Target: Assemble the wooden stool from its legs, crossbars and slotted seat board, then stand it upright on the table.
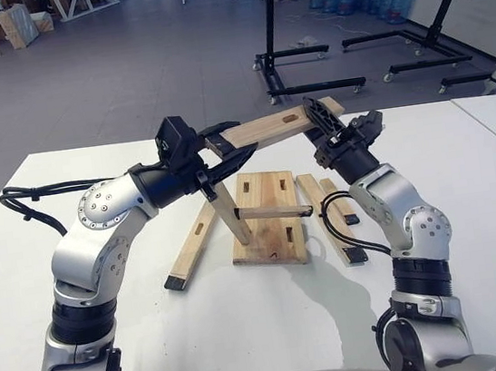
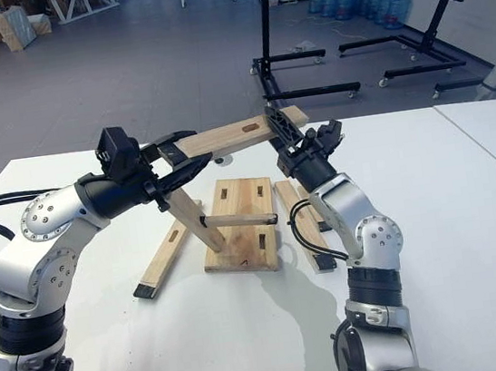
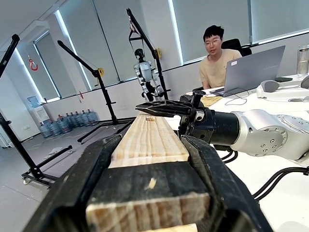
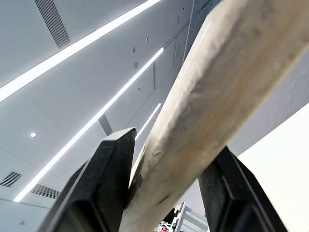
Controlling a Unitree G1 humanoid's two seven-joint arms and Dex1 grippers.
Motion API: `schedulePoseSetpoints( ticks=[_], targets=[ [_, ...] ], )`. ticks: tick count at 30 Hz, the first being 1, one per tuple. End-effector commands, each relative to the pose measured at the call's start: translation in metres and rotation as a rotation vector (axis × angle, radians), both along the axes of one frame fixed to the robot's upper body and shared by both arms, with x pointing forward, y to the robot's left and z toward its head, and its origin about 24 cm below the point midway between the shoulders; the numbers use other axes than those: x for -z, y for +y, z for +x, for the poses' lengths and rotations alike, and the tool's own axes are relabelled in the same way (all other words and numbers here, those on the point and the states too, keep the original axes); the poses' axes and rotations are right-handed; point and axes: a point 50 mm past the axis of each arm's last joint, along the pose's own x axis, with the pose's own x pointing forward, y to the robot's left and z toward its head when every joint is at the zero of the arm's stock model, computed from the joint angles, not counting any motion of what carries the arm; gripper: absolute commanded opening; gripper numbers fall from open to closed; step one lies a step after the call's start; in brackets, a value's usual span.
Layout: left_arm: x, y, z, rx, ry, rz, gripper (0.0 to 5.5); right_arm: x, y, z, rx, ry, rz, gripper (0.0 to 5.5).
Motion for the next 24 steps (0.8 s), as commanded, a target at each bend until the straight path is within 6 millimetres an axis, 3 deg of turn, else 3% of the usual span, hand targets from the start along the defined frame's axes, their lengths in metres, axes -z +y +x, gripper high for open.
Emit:
schedulePoseSetpoints(
  ticks=[1, 10, 11, 15, 19, 21, 24],
  targets=[
    [0.006, 0.0, -0.001, 0.003, 0.004, 0.028, 2.01, -0.005, -0.009, -0.007, 0.048, 0.005, 0.029, 1.66],
    [0.018, 0.007, 0.005, -0.049, -0.035, 0.121, 2.01, -0.018, -0.015, -0.029, 0.142, 0.014, 0.063, 1.15],
    [0.018, 0.008, 0.006, -0.05, -0.037, 0.115, 2.37, -0.019, -0.017, -0.029, 0.169, 0.02, 0.062, 1.12],
    [0.003, 0.009, 0.006, -0.018, -0.01, 0.006, 2.97, -0.025, -0.023, -0.027, 0.256, 0.006, 0.055, 0.99],
    [-0.035, 0.01, -0.004, 0.077, 0.006, -0.149, 3.24, -0.028, -0.031, -0.025, 0.316, 0.004, 0.041, 0.99],
    [-0.055, 0.023, -0.004, 0.095, -0.012, -0.17, 3.24, -0.024, -0.04, -0.024, 0.399, 0.022, -0.045, 0.99],
    [-0.041, 0.049, -0.002, 0.129, 0.077, 0.009, 3.24, -0.02, -0.055, -0.024, 0.492, 0.047, -0.115, 0.99]
  ],
)
